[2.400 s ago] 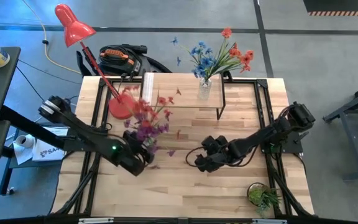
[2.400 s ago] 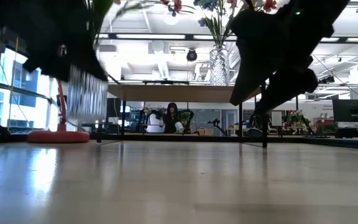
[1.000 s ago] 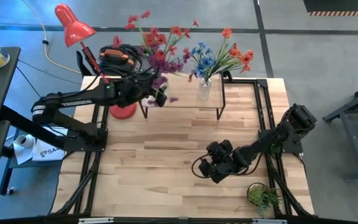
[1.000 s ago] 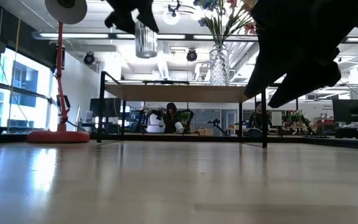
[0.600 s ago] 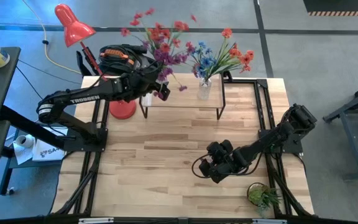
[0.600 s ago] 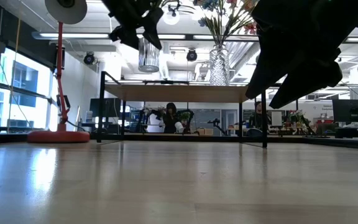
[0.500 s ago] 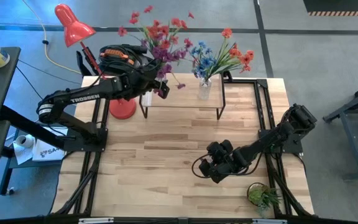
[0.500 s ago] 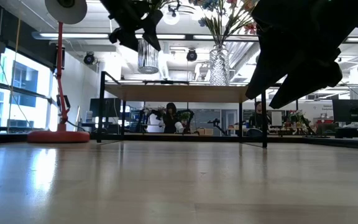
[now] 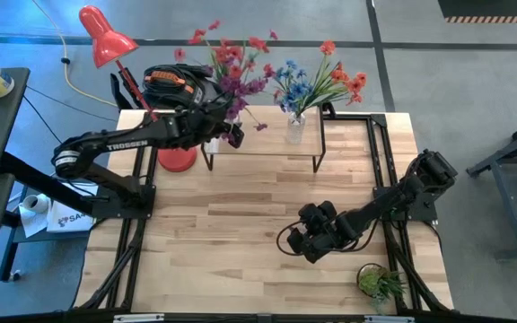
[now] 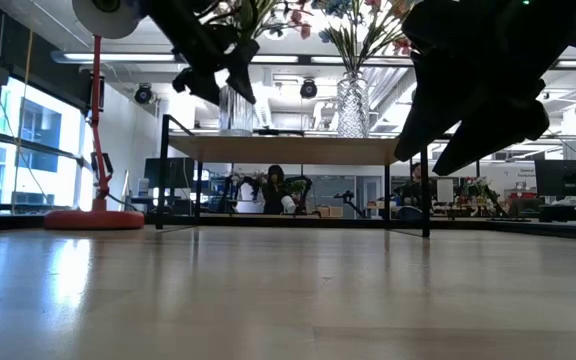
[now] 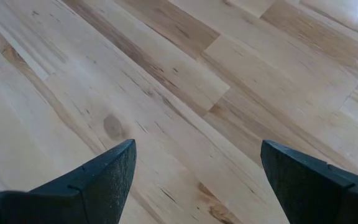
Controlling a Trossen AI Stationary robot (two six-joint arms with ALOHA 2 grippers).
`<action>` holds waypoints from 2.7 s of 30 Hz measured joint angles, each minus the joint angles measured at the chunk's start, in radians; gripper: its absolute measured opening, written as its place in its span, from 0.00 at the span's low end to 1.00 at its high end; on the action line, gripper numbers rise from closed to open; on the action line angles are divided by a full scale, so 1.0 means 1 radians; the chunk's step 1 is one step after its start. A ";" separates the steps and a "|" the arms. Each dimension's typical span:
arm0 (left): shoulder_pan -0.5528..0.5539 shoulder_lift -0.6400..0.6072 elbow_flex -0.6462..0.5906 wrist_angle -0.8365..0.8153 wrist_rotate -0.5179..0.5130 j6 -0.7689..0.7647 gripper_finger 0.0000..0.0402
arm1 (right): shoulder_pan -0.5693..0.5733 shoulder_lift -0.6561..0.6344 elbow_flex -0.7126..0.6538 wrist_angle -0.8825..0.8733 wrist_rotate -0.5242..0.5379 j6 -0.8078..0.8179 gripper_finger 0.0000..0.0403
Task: Pick and place flowers into a vace then onto a shelf
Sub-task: Put the transparent flower vase containing the purple and orange flowers on the shelf, then return to Home Position
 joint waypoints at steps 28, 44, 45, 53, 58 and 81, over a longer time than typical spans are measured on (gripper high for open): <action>-0.001 0.013 -0.106 0.109 -0.077 -0.017 0.79 | -0.016 0.000 0.000 -0.004 -0.021 -0.001 0.83; -0.028 -0.007 -0.120 0.154 -0.032 -0.002 0.88 | -0.016 0.000 0.000 -0.028 -0.022 -0.001 0.83; -0.030 -0.008 -0.120 0.153 -0.035 0.001 0.88 | -0.016 0.000 0.000 -0.028 -0.022 -0.001 0.83; -0.047 -0.027 -0.119 0.088 -0.084 0.002 0.88 | -0.016 0.000 0.000 -0.034 -0.022 -0.001 0.83; -0.046 -0.030 -0.118 0.056 -0.084 -0.005 0.93 | -0.016 0.000 0.000 -0.034 -0.021 -0.001 0.83; -0.191 -0.136 -0.118 -0.049 -0.119 -0.002 0.98 | -0.016 0.000 0.000 -0.049 -0.020 -0.001 0.83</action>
